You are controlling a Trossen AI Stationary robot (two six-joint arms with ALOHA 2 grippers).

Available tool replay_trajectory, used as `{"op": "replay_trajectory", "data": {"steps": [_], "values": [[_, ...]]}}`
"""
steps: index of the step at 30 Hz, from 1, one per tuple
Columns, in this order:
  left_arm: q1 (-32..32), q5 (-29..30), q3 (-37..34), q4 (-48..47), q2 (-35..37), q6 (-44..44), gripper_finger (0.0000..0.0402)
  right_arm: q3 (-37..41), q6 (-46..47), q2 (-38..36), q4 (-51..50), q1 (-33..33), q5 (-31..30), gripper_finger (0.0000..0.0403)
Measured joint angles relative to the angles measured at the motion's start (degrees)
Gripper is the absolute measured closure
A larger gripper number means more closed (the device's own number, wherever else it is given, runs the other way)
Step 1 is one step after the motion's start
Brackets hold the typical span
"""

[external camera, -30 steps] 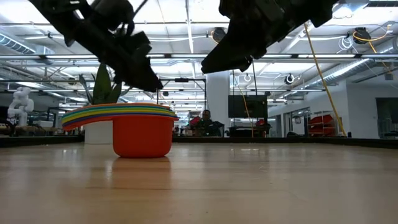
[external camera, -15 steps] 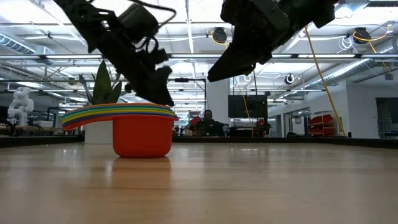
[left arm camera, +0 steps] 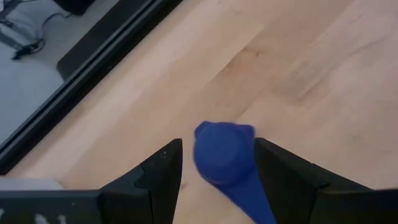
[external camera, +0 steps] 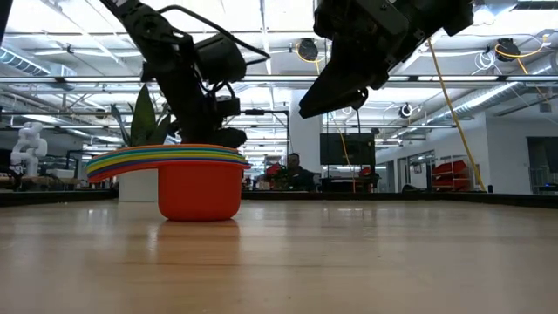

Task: Nest measuring cups in basket
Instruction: Stack the dark blue measuring cup on top of the orange measuring cup

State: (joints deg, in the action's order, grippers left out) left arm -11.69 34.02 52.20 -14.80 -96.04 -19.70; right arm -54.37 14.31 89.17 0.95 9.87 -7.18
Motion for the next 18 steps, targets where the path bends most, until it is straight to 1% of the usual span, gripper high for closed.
{"op": "replay_trajectory", "data": {"steps": [10, 18], "values": [[-2.47, -0.12, -0.01, -4.3, -0.38, -1.99, 0.0199, 0.0, -0.15, -0.04, -1.07, 0.0, 0.0, 0.0291], [-4.67, -1.09, -0.01, -9.3, -0.38, -5.4, 0.0199, 0.0, -0.02, -0.04, -1.09, 0.0, 0.0, 0.0291]]}}
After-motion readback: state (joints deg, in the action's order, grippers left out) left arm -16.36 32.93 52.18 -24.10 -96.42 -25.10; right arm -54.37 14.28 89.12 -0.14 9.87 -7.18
